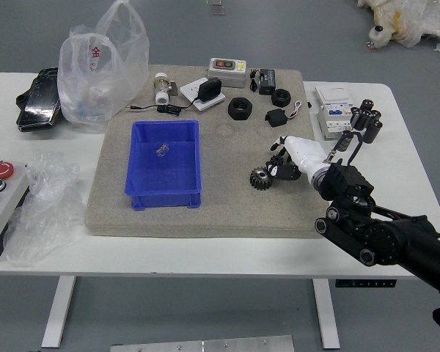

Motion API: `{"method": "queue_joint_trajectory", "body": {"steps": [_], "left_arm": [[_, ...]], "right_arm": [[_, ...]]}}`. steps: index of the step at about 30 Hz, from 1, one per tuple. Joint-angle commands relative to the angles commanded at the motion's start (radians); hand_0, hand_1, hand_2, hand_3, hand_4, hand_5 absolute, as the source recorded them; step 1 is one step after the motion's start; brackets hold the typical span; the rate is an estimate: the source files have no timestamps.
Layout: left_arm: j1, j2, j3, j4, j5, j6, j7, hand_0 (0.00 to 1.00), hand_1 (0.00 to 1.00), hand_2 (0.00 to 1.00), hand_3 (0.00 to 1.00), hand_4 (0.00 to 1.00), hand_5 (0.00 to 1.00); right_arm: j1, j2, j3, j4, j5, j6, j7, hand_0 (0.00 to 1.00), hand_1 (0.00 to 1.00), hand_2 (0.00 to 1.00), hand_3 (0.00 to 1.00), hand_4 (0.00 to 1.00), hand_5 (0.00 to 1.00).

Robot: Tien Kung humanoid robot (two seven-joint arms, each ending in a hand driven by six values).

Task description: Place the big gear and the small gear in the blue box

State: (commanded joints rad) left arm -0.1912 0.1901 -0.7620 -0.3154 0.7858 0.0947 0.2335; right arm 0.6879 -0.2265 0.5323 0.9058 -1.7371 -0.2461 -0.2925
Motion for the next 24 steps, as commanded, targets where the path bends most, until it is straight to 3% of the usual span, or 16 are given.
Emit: {"method": "queue_joint_trajectory", "body": {"steps": [3, 4, 15, 24], "left_arm": [[0.000, 0.000, 0.001, 0.000, -0.001, 0.000, -0.001, 0.652, 0.534, 0.554, 0.702, 0.668, 0.350], [0.000, 0.000, 0.001, 0.000, -0.002, 0.000, -0.001, 0.652, 0.535, 0.554, 0.702, 0.668, 0.350], [0.000, -0.002, 0.004, 0.000, -0.004, 0.000, -0.002, 0.651, 0.535, 0.554, 0.702, 0.668, 0.348], [-0.001, -0.003, 0.004, 0.000, -0.002, 0.000, -0.002, 0.652, 0.534, 0.554, 0.702, 0.668, 0.349]], "right_arm": [[0.000, -0.002, -0.001, -0.003, 0.005, 0.002, -0.004, 0.382, 0.532, 0.518, 0.682, 0.633, 0.263], [0.000, -0.003, -0.002, -0.003, 0.007, 0.003, -0.005, 0.366, 0.520, 0.479, 0.670, 0.559, 0.220], [-0.002, -0.015, 0.032, 0.004, 0.008, -0.007, -0.001, 0.356, 0.510, 0.472, 0.669, 0.573, 0.233], [0.015, -0.020, -0.015, 0.002, 0.025, -0.001, -0.003, 0.351, 0.505, 0.462, 0.668, 0.606, 0.272]]}}
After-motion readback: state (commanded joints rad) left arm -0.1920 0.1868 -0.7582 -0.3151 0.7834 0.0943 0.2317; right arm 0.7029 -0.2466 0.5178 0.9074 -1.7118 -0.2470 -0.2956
